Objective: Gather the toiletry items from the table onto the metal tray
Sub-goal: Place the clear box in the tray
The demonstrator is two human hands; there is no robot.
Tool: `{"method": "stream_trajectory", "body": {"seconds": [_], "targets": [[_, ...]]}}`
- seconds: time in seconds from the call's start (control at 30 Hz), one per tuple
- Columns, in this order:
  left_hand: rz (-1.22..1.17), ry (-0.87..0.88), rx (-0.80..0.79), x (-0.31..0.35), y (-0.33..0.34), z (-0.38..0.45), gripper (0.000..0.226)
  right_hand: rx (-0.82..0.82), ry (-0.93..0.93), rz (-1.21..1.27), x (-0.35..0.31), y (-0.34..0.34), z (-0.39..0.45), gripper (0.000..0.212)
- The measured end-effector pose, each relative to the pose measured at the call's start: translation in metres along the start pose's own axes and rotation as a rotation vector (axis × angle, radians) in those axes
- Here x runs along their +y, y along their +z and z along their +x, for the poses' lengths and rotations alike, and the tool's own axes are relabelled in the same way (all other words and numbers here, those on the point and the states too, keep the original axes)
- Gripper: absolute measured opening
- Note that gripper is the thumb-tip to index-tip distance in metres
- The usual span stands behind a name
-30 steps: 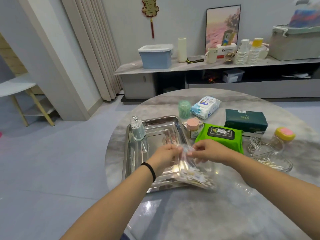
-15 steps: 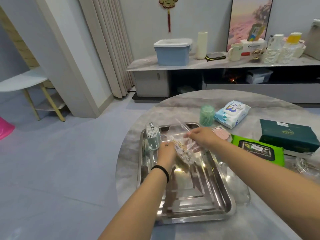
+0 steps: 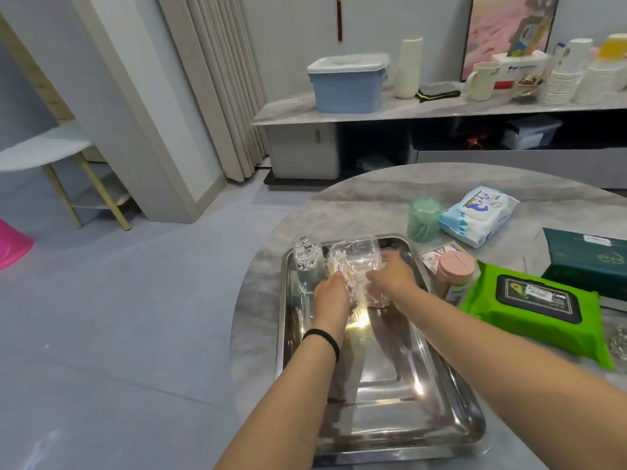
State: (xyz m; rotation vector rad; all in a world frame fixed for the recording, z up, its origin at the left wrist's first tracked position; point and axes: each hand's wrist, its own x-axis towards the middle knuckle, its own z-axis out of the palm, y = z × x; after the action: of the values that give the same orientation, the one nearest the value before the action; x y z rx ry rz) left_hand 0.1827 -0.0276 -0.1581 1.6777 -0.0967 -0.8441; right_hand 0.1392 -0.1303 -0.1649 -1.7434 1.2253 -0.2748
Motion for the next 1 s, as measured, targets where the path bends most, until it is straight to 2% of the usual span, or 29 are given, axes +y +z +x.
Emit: {"method": "stream_trajectory", "body": {"seconds": [0.07,0.13,0.23,0.3,0.37,0.47,0.57,0.67,0.73,0.9,1.0], "targets": [[0.018,0.013,-0.011,0.0,0.004,0.0,0.026,0.076,-0.193,-0.115,0.005,-0.004,0.0,0.06],[0.062,0.035,-0.027,0.0,0.005,-0.001,0.027,0.05,-0.34,-0.298,0.012,-0.004,0.004,0.049],[0.085,0.03,-0.006,0.001,0.004,-0.004,0.027,-0.141,-0.324,-0.476,0.017,-0.004,0.005,0.037],[0.115,0.029,-0.006,0.002,0.005,-0.007,0.025,-0.239,-0.315,-0.469,0.016,-0.008,0.0,0.039],[0.202,0.094,-0.014,0.002,0.007,-0.009,0.036,-0.265,-0.337,-0.41,0.015,-0.016,-0.008,0.04],[0.35,0.146,0.042,-0.002,0.01,-0.01,0.046,-0.1,-0.451,-0.395,0.015,-0.033,-0.018,0.038],[0.571,0.187,0.017,-0.003,0.017,-0.016,0.048,0.15,-0.564,-0.592,0.016,-0.061,-0.029,0.037],[0.671,0.252,0.002,-0.006,0.023,-0.025,0.047,0.278,-0.451,-0.879,0.023,-0.084,-0.032,0.04],[0.761,0.311,0.001,-0.01,0.024,-0.025,0.047,0.264,-0.309,-0.941,0.029,-0.093,-0.031,0.048],[0.99,0.465,-0.07,-0.013,0.022,-0.019,0.047,0.091,-0.23,-0.722,0.033,-0.102,-0.024,0.053],[1.146,0.495,-0.128,-0.015,0.018,-0.013,0.045,0.204,-0.293,-0.665,0.029,-0.101,-0.026,0.052]]}}
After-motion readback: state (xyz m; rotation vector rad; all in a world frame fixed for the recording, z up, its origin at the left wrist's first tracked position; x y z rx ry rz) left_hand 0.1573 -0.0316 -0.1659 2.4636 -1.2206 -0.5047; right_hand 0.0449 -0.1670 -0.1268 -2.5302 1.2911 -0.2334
